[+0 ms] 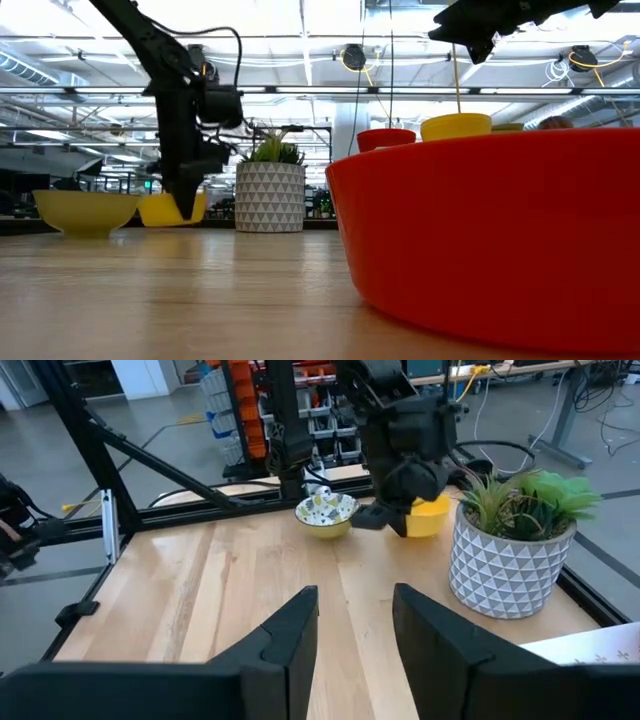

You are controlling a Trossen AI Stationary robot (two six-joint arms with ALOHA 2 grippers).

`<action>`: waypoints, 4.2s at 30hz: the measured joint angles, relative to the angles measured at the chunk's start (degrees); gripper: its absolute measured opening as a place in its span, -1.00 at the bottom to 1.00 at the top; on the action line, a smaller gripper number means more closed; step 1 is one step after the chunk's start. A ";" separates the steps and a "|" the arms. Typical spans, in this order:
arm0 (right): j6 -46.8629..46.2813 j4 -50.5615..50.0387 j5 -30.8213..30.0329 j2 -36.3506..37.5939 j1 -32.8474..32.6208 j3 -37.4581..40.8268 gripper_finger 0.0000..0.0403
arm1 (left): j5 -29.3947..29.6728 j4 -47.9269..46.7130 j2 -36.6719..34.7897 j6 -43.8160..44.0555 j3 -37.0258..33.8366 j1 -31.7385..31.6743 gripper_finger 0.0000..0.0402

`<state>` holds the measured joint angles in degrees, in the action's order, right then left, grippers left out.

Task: Pick & Place Mini bowls
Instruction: Stack the yellow bowl on top of the other yellow bowls on the shelf

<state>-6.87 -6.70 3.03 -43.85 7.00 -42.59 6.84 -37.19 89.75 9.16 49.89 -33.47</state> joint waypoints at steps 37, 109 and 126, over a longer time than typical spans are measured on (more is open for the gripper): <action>5.90 35.10 8.09 -19.45 -15.14 5.75 -0.41 | -26.13 48.39 -16.76 -6.51 0.00 46.26 -0.97; 13.59 49.78 36.82 -53.39 -20.05 -12.57 -0.99 | -56.28 66.05 1.14 -15.08 0.02 46.63 -0.62; 3.34 34.17 34.69 -49.89 -14.95 -12.55 -0.99 | -43.81 62.47 1.05 -8.71 0.04 44.47 0.51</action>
<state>-3.54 27.47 37.72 -93.74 -7.95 -55.13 -36.97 25.28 90.80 0.45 49.93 11.00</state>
